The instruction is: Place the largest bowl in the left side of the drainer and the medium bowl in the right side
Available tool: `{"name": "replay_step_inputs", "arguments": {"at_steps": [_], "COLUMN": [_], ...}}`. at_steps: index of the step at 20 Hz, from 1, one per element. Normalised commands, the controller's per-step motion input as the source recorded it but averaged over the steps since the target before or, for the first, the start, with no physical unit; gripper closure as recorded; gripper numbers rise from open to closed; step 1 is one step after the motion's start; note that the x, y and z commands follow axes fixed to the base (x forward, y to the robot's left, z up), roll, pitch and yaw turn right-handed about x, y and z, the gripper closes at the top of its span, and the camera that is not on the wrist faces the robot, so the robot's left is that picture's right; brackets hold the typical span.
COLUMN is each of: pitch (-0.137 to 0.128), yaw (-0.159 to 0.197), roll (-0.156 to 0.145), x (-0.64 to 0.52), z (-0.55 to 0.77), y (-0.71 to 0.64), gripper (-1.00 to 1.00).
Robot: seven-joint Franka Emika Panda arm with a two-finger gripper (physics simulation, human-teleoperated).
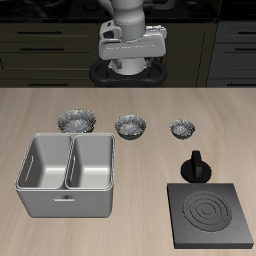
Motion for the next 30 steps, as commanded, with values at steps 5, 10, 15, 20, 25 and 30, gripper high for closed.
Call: {"name": "replay_step_inputs", "arguments": {"at_steps": [5, 10, 15, 20, 25, 30], "pitch": [-0.020, 0.001, -0.042, 0.051, 0.009, -0.004], "yaw": [0.044, -0.016, 0.052, 0.014, 0.010, -0.015], "roll": [0.039, -0.061, -0.030, -0.026, -0.023, -0.012], "x": [0.08, 0.28, 0.20, 0.22, 0.07, -0.02], "z": [0.03, -0.01, 0.06, -0.03, -0.01, 0.05], "y": [-0.29, -0.91, -0.74, -0.62, -0.47, -0.33], "gripper": [-1.00, -1.00, -1.00, -1.00, -1.00, -1.00]}}
